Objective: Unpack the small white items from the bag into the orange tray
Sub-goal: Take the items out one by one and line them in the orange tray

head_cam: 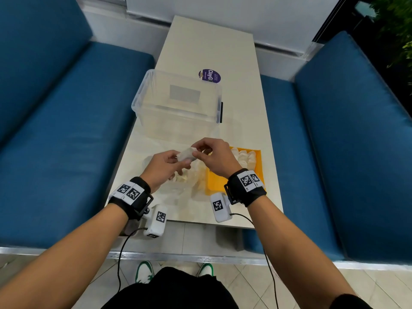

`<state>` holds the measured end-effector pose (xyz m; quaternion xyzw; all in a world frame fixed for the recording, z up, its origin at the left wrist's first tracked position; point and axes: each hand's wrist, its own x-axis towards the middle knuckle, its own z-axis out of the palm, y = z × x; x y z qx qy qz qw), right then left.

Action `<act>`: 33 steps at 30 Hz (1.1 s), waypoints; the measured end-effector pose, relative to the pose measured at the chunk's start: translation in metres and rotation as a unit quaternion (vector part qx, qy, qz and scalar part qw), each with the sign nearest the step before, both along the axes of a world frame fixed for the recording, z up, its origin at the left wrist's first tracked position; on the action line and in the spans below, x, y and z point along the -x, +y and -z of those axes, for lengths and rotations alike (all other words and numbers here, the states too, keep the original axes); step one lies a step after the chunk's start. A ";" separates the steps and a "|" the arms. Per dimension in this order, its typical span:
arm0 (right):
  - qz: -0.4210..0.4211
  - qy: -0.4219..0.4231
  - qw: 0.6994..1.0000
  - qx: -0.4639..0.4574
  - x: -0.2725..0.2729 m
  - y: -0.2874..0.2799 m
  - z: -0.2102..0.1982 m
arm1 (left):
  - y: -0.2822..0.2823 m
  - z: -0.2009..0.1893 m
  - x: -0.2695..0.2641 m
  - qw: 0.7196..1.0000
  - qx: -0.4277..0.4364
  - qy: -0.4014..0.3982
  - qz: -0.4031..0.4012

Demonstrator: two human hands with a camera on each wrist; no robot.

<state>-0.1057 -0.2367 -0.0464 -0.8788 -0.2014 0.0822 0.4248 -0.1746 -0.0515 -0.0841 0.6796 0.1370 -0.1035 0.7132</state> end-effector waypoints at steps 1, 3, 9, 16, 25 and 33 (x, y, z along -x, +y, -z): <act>0.002 -0.012 1.000 -0.006 0.000 0.000 -0.001 | -0.001 0.000 0.000 1.000 -0.004 0.004 0.006; 0.001 -0.042 0.999 -0.007 0.000 0.001 -0.003 | -0.003 0.001 0.001 0.999 -0.032 0.008 0.023; -0.033 -0.023 0.999 0.007 0.003 0.002 -0.007 | -0.006 0.002 0.001 0.999 -0.047 -0.008 0.016; -0.014 -0.042 0.999 -0.023 0.008 0.000 -0.008 | -0.007 0.001 0.003 0.998 -0.052 -0.009 0.024; -0.015 -0.044 0.999 -0.015 0.005 -0.003 -0.002 | -0.009 0.000 0.004 0.998 -0.056 -0.015 0.031; 0.005 -0.048 0.999 0.024 -0.003 -0.031 -0.008 | -0.007 0.007 0.002 0.997 -0.076 0.013 0.019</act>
